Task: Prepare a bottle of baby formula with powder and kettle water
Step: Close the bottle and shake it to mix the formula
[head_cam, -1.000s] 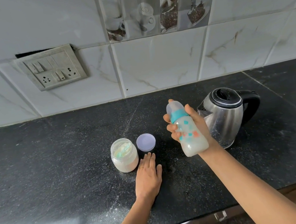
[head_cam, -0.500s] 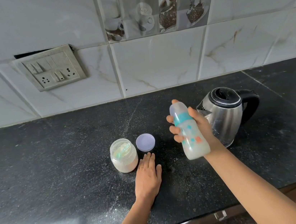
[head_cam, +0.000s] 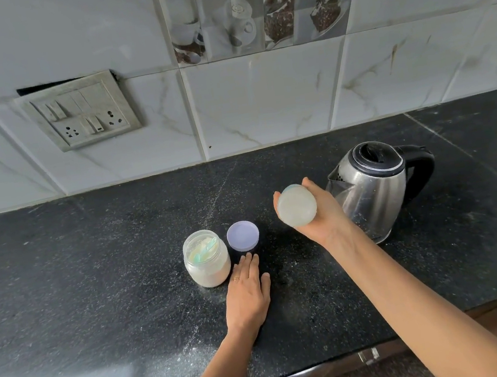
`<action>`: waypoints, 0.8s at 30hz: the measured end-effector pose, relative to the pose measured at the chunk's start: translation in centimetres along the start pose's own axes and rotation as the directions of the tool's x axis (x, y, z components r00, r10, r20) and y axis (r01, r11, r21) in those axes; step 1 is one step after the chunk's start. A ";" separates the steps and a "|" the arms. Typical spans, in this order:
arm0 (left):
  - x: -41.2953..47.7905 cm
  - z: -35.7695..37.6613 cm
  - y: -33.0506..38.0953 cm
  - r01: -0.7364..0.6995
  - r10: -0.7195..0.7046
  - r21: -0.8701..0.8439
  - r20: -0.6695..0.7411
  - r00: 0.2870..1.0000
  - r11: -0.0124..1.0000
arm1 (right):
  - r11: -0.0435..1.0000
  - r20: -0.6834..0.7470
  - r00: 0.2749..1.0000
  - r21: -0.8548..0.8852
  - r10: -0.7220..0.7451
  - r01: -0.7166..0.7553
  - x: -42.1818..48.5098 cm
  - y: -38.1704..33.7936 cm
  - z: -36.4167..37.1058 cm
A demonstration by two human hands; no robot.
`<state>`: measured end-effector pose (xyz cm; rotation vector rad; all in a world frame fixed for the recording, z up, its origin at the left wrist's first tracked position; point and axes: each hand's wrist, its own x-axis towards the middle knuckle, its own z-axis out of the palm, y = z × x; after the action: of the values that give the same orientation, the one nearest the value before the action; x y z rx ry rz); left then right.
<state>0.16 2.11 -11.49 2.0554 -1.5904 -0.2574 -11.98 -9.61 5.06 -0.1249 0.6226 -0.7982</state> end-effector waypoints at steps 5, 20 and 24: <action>0.1 0.0 0.1 0.002 -0.002 -0.009 0.002 1.000 1.000 | 0.976 0.300 0.930 -0.104 0.212 -0.189 -0.2 -0.4 -1.3; 0.0 0.2 -0.3 -0.008 0.008 -0.003 0.000 1.000 1.000 | 0.953 0.310 0.946 0.246 0.094 -0.176 0.2 0.4 0.1; 0.1 0.2 -0.3 -0.011 0.011 0.000 -0.001 1.000 1.000 | 0.973 0.288 0.953 0.176 0.096 -0.151 -0.1 0.6 0.9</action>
<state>0.36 2.00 -11.82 2.0460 -1.6001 -0.2522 -11.18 -9.21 5.67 -0.0156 0.2797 -0.7000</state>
